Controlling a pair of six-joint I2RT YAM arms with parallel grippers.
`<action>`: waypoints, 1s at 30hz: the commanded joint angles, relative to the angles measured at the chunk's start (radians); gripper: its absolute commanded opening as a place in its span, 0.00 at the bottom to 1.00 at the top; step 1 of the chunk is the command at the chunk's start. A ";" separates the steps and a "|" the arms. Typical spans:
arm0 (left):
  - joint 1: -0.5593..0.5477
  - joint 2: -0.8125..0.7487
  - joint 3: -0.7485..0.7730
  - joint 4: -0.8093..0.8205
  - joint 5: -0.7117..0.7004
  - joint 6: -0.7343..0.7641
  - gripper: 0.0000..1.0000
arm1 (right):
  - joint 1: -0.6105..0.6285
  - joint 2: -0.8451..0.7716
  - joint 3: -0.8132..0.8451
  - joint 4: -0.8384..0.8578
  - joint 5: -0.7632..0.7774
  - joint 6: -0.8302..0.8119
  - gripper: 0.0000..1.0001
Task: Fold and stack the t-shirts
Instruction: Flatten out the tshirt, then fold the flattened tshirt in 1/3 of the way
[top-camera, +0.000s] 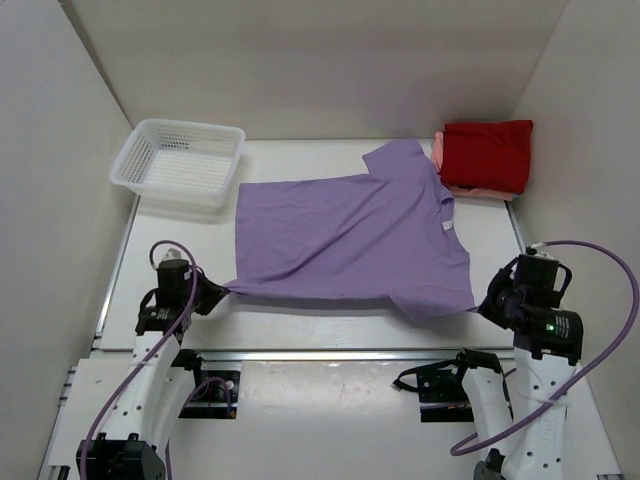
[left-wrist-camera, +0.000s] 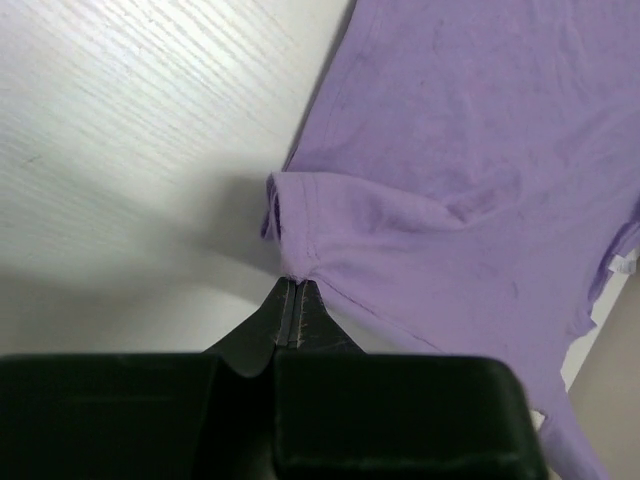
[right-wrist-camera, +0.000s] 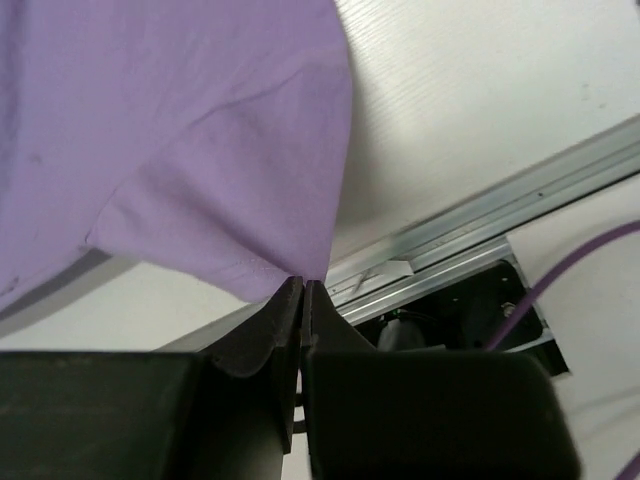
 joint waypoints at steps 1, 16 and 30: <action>-0.010 0.007 -0.010 -0.043 -0.027 0.039 0.00 | -0.003 -0.011 0.063 -0.042 0.093 -0.020 0.00; -0.036 0.087 -0.020 0.056 0.026 -0.027 0.00 | 0.026 0.221 -0.085 0.296 -0.156 -0.024 0.00; -0.038 0.351 0.137 0.164 -0.056 0.036 0.00 | 0.040 0.592 0.050 0.628 -0.214 -0.081 0.00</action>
